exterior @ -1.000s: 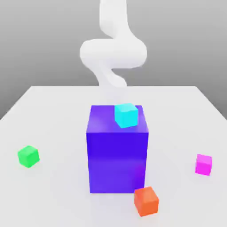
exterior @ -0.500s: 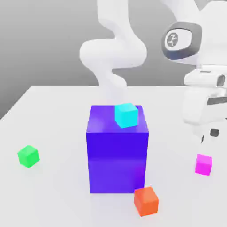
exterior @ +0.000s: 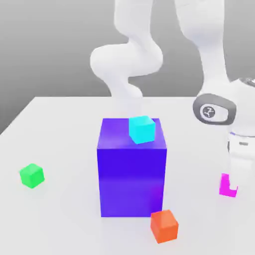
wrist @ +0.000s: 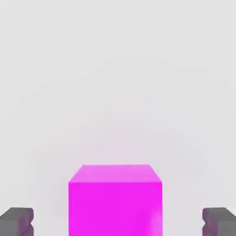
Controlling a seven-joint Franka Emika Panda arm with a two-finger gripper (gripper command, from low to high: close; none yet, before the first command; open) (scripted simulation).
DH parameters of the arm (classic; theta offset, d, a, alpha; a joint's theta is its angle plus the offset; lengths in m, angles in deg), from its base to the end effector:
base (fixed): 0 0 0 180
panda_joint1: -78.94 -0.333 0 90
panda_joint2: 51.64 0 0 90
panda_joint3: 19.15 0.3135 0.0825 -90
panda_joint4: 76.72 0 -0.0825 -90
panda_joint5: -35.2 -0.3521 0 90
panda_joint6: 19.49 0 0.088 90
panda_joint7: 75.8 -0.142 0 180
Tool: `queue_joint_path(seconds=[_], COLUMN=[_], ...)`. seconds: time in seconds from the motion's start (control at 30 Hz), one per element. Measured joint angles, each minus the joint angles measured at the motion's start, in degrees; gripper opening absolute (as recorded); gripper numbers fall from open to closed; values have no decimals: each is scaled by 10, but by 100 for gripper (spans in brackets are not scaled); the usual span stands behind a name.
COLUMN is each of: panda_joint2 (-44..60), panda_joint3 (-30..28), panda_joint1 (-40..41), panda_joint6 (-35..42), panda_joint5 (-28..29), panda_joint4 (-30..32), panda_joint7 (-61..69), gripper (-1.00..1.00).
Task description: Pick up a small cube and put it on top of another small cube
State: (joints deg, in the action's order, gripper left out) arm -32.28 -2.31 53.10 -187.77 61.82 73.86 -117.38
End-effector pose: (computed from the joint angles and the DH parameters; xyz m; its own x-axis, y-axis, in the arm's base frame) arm 0.2721 0.3036 0.1324 0.8964 0.4432 0.0041 0.4432 -0.8964 -0.0064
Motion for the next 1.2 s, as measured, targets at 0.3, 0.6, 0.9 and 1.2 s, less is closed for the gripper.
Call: queue_joint_path(seconds=[0.3, 0.6, 0.9, 1.2], panda_joint2=[19, -92, -134, -183], panda_joint3=[-27, 95, 19, -74], panda_joint1=[-22, 68, 185, 389], panda_joint6=[-13, 63, 92, 111], panda_joint5=[21, -123, -161, -214], panda_joint4=[-5, 26, -16, -41], panda_joint7=[-16, 94, 190, 309], gripper=[-100, -100, -100, -100])
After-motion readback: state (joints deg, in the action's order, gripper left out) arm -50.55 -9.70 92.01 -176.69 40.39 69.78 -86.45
